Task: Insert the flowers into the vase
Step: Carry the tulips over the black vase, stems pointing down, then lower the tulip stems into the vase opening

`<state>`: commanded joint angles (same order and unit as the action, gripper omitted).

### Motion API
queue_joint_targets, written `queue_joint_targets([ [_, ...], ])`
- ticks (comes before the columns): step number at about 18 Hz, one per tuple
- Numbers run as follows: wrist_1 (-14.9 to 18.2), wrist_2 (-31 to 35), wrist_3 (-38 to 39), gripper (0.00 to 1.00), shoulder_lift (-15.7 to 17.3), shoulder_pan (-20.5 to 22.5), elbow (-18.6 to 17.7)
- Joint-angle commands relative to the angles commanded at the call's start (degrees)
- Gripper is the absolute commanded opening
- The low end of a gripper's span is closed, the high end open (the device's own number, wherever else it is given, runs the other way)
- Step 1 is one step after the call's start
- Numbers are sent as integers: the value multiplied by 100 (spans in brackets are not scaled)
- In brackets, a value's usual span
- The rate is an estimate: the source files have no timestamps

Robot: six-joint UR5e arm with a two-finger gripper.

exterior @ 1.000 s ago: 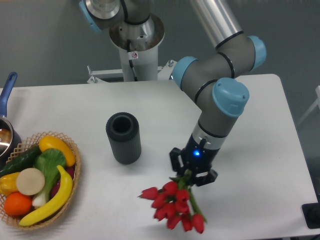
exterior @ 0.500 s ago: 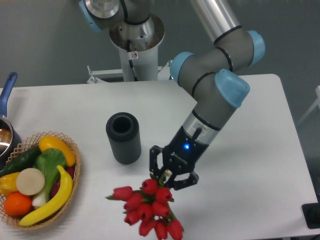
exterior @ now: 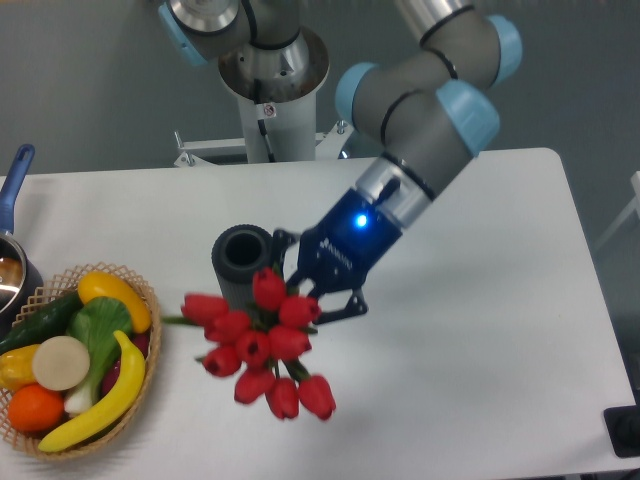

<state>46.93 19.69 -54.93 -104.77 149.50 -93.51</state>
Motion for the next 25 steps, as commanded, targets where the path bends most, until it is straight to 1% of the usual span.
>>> queue_joint_targets([
  [4, -17, -202, -44, 4, 413, 35, -360],
  [8, -18, -299, -44, 4, 747, 70, -606],
  [17, -18, -317, -53, 5, 1134, 70, -1081],
  [22, -26, -317, -536, 7, 1433, 132, -1617],
  [25, -26, -317, -545, 7, 1468, 176, -1688],
])
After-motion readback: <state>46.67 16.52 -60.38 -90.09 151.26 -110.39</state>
